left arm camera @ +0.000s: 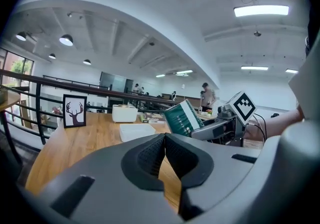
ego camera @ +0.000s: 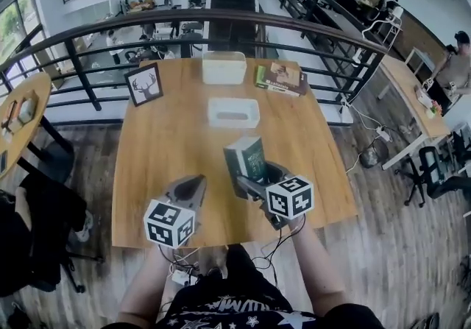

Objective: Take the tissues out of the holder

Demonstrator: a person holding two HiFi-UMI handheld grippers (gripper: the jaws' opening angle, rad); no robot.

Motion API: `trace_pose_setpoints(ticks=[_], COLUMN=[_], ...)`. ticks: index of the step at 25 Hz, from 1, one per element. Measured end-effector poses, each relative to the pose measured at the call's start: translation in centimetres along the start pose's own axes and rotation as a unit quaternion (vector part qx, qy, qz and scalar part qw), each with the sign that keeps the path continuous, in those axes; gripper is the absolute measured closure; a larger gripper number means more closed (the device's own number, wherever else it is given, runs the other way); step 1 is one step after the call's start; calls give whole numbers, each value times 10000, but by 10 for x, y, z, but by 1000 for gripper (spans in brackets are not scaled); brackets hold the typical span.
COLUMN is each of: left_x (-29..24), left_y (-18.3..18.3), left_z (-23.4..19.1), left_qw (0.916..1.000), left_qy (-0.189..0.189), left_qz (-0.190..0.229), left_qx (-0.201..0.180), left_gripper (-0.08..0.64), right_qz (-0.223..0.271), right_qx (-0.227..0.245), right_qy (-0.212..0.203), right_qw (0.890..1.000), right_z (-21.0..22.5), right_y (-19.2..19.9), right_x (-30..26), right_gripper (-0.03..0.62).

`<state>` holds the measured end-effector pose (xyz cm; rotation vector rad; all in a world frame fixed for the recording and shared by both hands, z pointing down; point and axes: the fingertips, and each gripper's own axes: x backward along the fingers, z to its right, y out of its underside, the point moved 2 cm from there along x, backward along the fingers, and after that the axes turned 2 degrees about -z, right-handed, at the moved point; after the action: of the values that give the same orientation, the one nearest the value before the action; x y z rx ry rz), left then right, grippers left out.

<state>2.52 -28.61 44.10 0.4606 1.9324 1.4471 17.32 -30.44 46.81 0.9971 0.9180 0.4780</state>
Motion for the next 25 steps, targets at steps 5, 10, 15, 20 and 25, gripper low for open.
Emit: trace_pose_setpoints(ticks=[5,10,15,20,25], left_x=[6,15,19,20,32], left_y=[21,27,19,27,37], left_z=[32,53,64,86,120], left_qw=[9992,9979,9980,9978,9981], left_qy=[398,625,628,637,598], left_qz=[-86,-137,-11,-46,-64], left_qx=[20,-64,-87,-158,-141], left_gripper=[548,548,548,548,548], right_qz=[281,774,1214,1615,1716], right_qx=[-776,-1533,-2068,-2555,-2673], right_qy=[-106,-306,-624,-1072,-1038], right_qw=[9965,9847,9688,9472,9425], right_z=[-19,-31,-32,-36,-41], right_y=[33,39,33,36,59], right_x=[36,63,87,107,139], right_gripper=[230,230,229,229,229])
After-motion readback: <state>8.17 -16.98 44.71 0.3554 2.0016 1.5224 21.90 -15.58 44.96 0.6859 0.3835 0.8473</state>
